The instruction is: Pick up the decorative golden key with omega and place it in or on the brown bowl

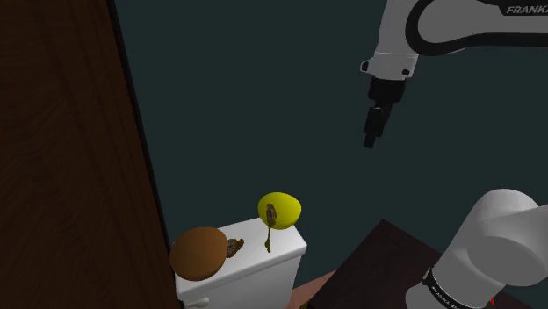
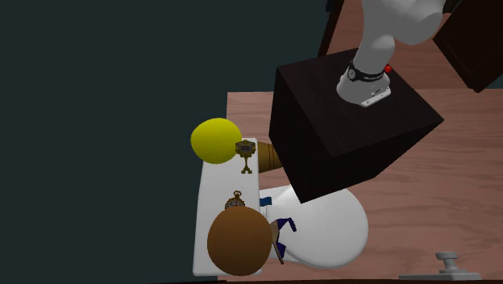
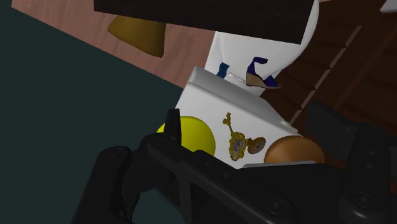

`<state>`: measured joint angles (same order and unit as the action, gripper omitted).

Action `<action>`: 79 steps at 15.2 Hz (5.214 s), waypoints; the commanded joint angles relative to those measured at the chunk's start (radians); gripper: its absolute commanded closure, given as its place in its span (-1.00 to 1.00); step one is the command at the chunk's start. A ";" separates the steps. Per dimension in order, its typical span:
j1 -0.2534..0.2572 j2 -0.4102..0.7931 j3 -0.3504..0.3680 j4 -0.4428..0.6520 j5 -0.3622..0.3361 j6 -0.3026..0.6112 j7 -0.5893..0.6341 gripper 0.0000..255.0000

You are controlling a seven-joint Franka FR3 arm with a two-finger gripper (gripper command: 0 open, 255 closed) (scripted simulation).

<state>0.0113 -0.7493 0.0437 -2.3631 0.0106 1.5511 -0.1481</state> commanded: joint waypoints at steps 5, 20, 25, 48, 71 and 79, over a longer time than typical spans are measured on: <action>0.010 -0.016 0.040 -0.141 0.024 0.178 0.050 -1.00; 0.006 0.299 0.250 -0.421 0.047 0.969 0.286 -1.00; -0.115 0.532 0.387 -0.401 -0.119 1.240 0.482 -1.00; -0.183 1.125 0.323 -0.034 -1.431 1.341 1.610 -1.00; -0.289 0.931 0.461 -0.135 -1.026 1.330 1.257 1.00; -0.351 0.791 0.564 -0.184 -0.683 1.304 0.976 1.00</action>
<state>-0.3350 0.0615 0.5947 -2.5408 -0.7236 2.8605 0.8669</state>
